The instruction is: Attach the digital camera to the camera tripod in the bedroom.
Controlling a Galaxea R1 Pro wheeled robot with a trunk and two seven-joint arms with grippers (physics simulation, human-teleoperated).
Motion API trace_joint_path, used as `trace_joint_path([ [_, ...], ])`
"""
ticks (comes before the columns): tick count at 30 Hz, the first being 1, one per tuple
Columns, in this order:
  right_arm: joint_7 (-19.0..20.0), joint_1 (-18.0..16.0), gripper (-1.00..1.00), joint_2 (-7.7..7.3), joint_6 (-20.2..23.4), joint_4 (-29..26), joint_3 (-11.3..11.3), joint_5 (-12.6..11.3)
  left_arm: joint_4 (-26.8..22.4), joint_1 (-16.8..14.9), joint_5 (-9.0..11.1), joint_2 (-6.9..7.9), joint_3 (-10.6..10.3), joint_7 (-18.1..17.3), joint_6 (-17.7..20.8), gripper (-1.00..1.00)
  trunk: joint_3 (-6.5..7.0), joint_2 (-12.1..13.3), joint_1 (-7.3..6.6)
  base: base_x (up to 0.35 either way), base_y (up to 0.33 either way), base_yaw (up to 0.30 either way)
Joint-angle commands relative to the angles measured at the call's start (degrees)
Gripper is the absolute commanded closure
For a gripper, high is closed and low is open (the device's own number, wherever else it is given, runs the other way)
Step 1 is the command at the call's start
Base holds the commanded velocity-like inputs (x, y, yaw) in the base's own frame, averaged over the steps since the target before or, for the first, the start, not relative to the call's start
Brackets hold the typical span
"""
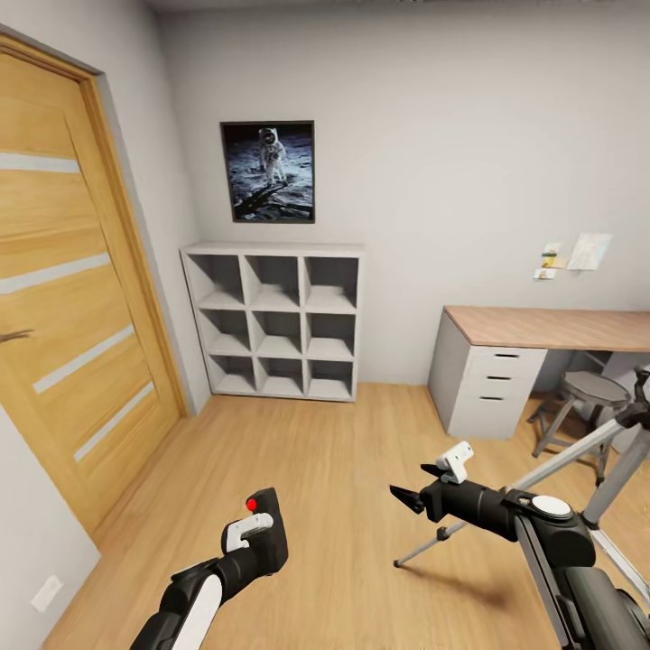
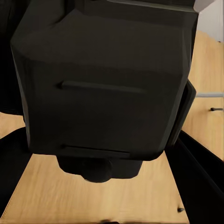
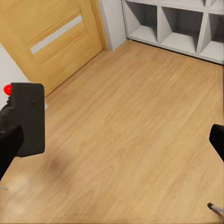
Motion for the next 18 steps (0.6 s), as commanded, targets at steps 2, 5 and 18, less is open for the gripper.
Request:
trace_joint_path([
  [2,0.55,-0.08,-1.00,0.05,0.17,-0.07,-0.05,0.60,-0.08,-0.04,0.62,0.02,-0.04,0.39,0.21,1.00,-0.14,-0.14,0.04,-0.013,0.317,-0.263],
  [5,0.53,-0.08,-1.00,0.06,0.16,-0.07,-0.02,0.61,-0.08,-0.03,0.58,0.01,-0.04,0.39,0.18,1.00,-0.14,-0.14,0.04,-0.008,0.268,-0.263],
  [18,0.31,1.88,-1.00,-0.30,-2.52,-0.07,-1.86,0.69,-0.08,-0.03,0.52,-0.04,-0.11,0.46,0.13,1.00,-0.14,-0.14,0.04,-0.001,0.044,-0.263],
])
